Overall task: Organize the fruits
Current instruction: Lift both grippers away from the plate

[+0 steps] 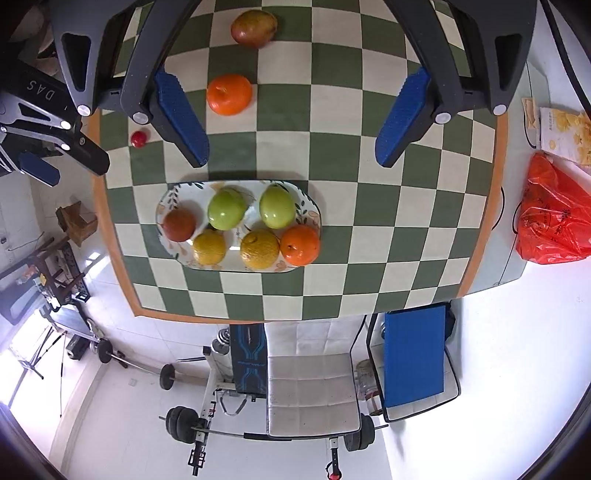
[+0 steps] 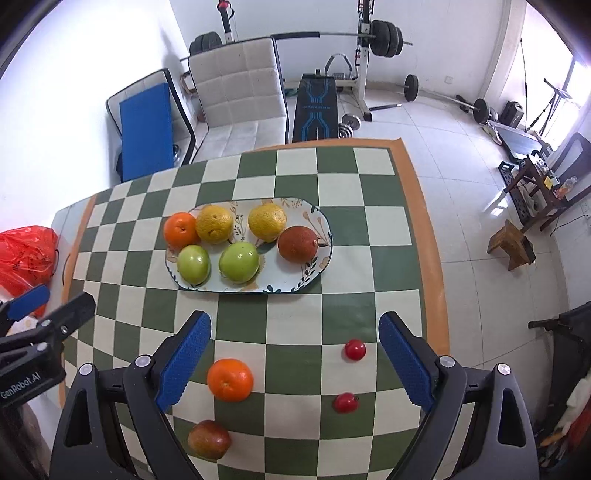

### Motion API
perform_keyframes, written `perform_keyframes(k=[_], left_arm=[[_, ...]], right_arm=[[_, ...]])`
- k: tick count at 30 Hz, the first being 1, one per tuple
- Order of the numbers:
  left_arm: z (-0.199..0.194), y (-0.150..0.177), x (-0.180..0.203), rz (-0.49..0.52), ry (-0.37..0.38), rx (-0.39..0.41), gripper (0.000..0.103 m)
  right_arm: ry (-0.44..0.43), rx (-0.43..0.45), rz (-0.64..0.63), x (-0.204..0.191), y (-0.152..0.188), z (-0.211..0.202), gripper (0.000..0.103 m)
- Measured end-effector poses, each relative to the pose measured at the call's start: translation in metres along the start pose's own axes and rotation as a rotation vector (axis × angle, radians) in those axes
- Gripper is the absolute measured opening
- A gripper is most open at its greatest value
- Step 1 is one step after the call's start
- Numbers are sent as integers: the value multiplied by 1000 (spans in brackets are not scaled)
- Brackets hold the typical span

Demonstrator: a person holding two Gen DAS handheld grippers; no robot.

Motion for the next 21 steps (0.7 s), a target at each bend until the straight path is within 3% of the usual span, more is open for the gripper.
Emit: perform_keyframes(k=[8, 13, 16, 17, 21], left_arm=[[-41, 16, 11, 19, 33, 69, 92], [-47, 21, 13, 18, 39, 78, 92], [-33, 26, 12, 11, 32, 25, 94], [-23, 29, 10, 8, -1, 1, 98], [25, 47, -3, 1, -156, -98, 99]], right_arm=[[-13, 77, -1, -1, 18, -50, 94], [-48, 74, 27, 3, 27, -55, 95], [-122, 3, 45, 6, 32, -31, 95], [-148, -25, 50, 6, 34, -20, 95], [-254, -191, 66, 0, 50, 46, 95]])
Point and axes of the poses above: each gripper's, at about its wrist camera, not at the fingertips, and z roughly the way its jaws point, x to its right, y to its underside, the point moved 2 cm from there along z, roughly the way its jaws point, and after that the axes turned 4 degrees about -x, right-handed, at the moved point
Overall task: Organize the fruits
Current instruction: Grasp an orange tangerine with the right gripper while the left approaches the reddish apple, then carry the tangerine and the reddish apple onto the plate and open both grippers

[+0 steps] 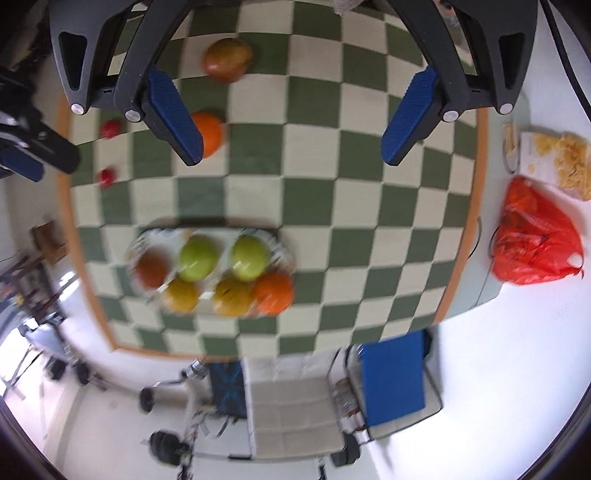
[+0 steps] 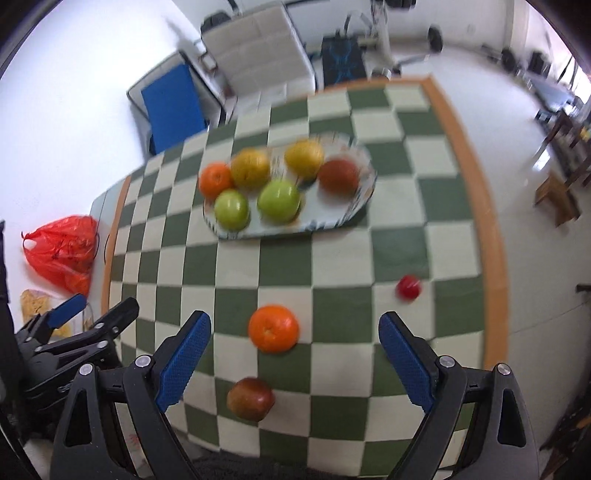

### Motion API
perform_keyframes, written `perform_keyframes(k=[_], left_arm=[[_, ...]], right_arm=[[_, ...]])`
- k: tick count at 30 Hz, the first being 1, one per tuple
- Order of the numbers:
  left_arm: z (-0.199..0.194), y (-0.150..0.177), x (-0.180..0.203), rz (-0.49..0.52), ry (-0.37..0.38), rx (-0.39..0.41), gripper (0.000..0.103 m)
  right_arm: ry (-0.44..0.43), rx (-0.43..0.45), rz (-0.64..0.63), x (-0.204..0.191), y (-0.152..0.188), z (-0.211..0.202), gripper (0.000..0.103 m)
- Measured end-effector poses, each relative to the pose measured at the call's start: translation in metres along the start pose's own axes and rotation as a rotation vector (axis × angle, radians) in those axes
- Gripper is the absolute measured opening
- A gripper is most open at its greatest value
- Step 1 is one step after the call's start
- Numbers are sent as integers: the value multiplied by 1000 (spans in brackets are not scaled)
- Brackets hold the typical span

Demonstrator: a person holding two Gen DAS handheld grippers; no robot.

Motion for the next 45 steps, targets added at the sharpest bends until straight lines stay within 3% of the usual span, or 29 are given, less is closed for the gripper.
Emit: perform_keyframes(k=[4, 11, 14, 19, 26, 33, 34, 35, 36, 42, 45], left_arm=[[56, 19, -16, -49, -62, -147, 99], [112, 47, -32, -103, -112, -306, 99], [121, 55, -31, -98, -99, -338, 99], [121, 66, -17, -58, -17, -373, 99], [113, 89, 35, 89, 197, -463, 99], [136, 108, 82, 263, 225, -526, 99], [140, 108, 86, 273, 229, -527, 91], [142, 108, 89, 279, 231, -519, 69], [145, 109, 90, 279, 237, -522, 62], [143, 87, 74, 201, 196, -439, 61], [154, 77, 61, 128, 204, -450, 61]], right_arm=[[-43, -147, 4, 1, 4, 76, 94], [-5, -272, -88, -23, 6, 165, 90], [26, -316, -154, -33, 11, 190, 69], [79, -299, -203, -21, 26, 176, 68], [114, -347, -144, 37, 68, 152, 68], [108, -358, -75, 61, 95, 153, 68], [110, -359, -68, 64, 98, 155, 68], [100, -357, -57, 65, 99, 154, 68], [96, -355, -50, 67, 98, 153, 68], [69, -336, -54, 68, 89, 145, 68], [67, -342, -63, 66, 86, 148, 68]])
Point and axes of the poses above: each gripper's, at about its wrist camera, not at the fingertips, and z roughly the way its jaws point, x to its right, y to its underside, the point moved 2 cm from there along z, roughly the way its jaws point, and after that the axes turned 4 degrees about -x, right-handed, at the moved point
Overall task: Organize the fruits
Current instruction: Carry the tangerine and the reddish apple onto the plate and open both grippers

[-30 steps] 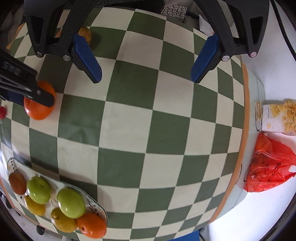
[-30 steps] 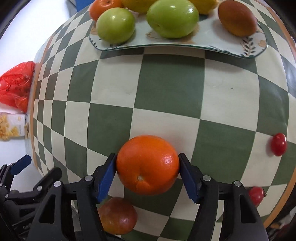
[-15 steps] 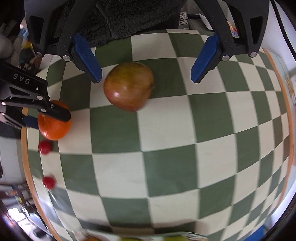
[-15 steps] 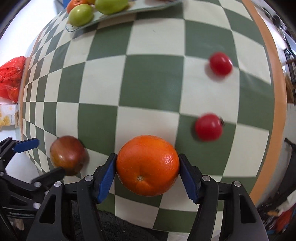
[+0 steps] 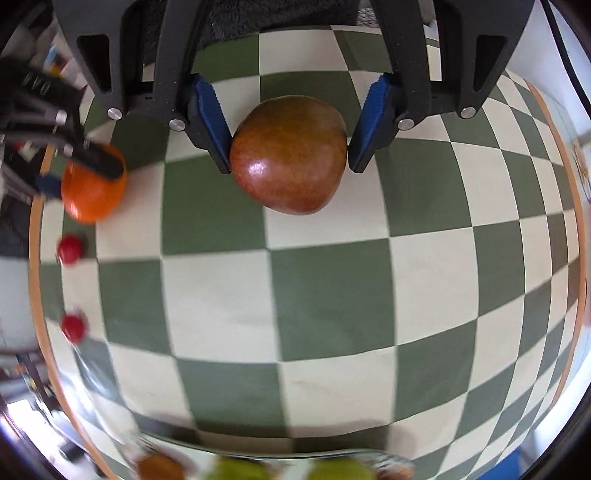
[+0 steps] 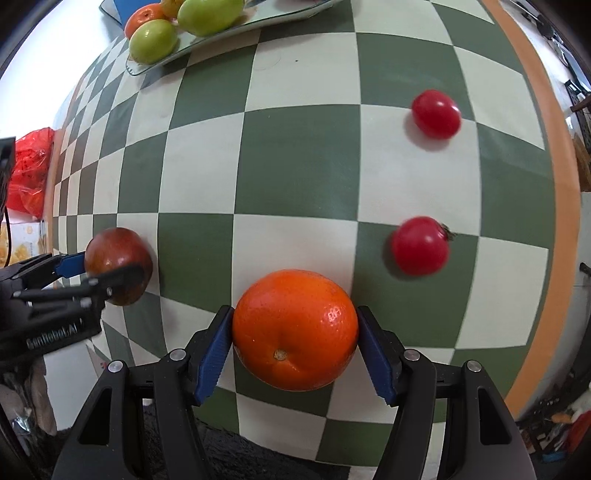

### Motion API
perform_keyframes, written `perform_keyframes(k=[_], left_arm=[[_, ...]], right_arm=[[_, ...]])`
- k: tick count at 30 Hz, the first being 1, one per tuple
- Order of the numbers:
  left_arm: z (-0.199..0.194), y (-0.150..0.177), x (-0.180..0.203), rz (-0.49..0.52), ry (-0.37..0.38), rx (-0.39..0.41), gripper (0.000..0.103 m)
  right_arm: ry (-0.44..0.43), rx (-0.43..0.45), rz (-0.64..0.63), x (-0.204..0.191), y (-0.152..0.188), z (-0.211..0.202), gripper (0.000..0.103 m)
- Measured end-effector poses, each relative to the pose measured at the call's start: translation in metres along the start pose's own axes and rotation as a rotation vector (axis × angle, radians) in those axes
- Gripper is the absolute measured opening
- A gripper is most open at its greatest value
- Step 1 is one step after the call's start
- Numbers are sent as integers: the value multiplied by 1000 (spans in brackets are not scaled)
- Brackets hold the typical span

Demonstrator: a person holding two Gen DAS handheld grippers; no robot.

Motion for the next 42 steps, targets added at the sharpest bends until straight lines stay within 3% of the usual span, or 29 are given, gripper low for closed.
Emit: perform_keyframes(k=[8, 12, 16, 19, 21, 24, 27, 29, 35, 38, 42], left_arm=[[0, -3, 0, -36, 15, 16, 61], [-16, -9, 1, -46, 53, 45, 61], [-57, -28, 5, -67, 151, 99, 60], [-106, -57, 12, -74, 243, 158, 60], [-137, -90, 20, -62, 265, 192, 61], [-171, -133, 29, -27, 245, 242, 61], [-188, -187, 41, 12, 171, 264, 61], [-192, -210, 35, 23, 148, 252, 61], [-159, -281, 71, 82, 154, 124, 61], [-131, -302, 93, 133, 126, 25, 61], [-114, -313, 110, 166, 122, -40, 61]], right_arm=[[-9, -10, 2, 12, 0, -7, 68], [-67, 42, 22, 17, -11, -33, 68], [-162, 137, 70, 21, -37, -73, 68], [-202, 209, 103, 27, -69, -101, 68], [-208, 260, 125, 33, -95, -116, 68], [-216, 300, 158, 37, -135, -126, 68], [-210, 312, 175, 33, -167, -122, 68], [-205, 305, 181, 26, -182, -114, 68], [-267, 289, 224, 25, -192, -87, 68], [-299, 295, 242, 25, -191, -84, 68], [-330, 299, 260, 26, -194, -78, 68]])
Point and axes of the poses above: each gripper's, at about its wrist camera, not at the fingertips, and z roughly the way its jaws point, x to its right, y to its underside, the point moved 2 cm from there along z, roughly the way its jaws point, and after that the axes turned 4 degrees about -x, right-handed, at the moved point
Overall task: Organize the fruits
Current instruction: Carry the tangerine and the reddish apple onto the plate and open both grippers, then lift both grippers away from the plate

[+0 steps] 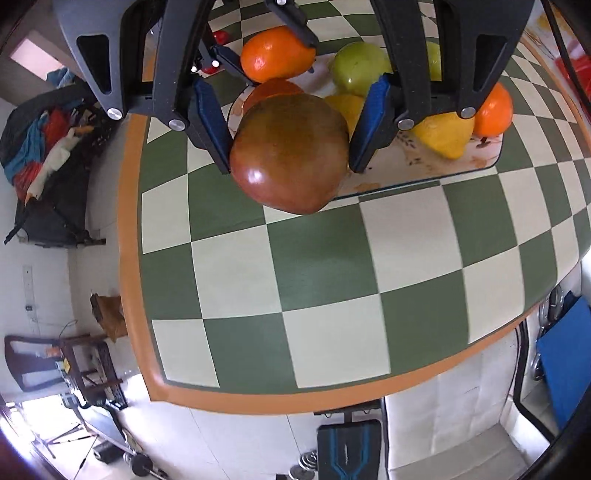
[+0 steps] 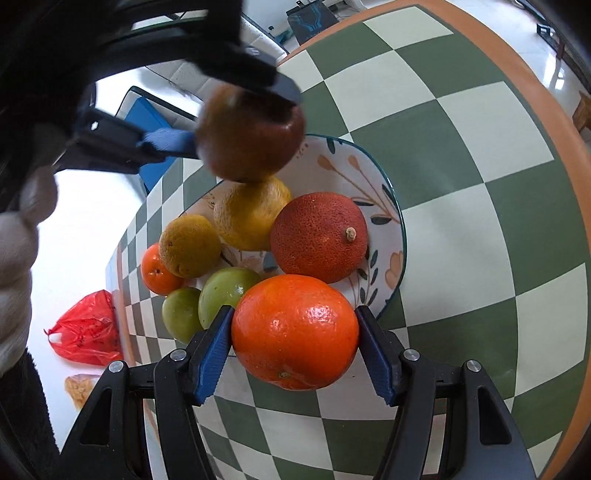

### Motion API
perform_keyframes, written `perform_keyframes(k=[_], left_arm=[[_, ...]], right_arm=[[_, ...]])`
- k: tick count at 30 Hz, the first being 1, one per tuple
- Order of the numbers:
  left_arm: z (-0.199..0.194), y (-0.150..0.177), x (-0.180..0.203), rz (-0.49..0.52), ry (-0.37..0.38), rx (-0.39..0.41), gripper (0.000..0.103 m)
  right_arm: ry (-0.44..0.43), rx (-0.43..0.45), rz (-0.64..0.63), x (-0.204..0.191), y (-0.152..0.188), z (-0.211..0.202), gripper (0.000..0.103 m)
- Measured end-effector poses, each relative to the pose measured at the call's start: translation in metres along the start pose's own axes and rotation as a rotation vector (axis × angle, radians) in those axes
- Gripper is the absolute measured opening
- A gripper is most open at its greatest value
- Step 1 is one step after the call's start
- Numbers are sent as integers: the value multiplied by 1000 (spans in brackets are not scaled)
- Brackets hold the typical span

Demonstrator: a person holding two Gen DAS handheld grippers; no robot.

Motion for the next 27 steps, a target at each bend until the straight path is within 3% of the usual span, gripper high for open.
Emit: perform_keyframes(k=[8, 12, 19, 21, 23, 27], left_arm=[[24, 1, 10, 49, -63, -81, 60], [24, 6, 3, 29, -40, -81, 60], [-11, 20, -7, 2, -30, 10, 61], [-23, 29, -15, -15, -19, 52, 62], [-32, 41, -23, -30, -15, 96, 69], [-44, 76, -49, -71, -40, 182, 71]], right_arm=[[-38, -3, 57, 6, 0, 3, 69], [-35, 0, 64, 8, -1, -3, 78], [18, 6, 56, 11, 2, -23, 85], [62, 15, 37, 9, 3, -30, 85], [114, 26, 14, 6, 5, -38, 85], [212, 54, -42, -3, 9, -50, 85]])
Point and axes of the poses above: each gripper's, at about its wrist camera, not at the fingertips, and z roughly the way its jaws point, x to its right, y to its underside, the point moved 2 cm from there along z, roughly the way its jaws point, and after that the axes turned 4 degrees about -x, right-handed, at the moved point
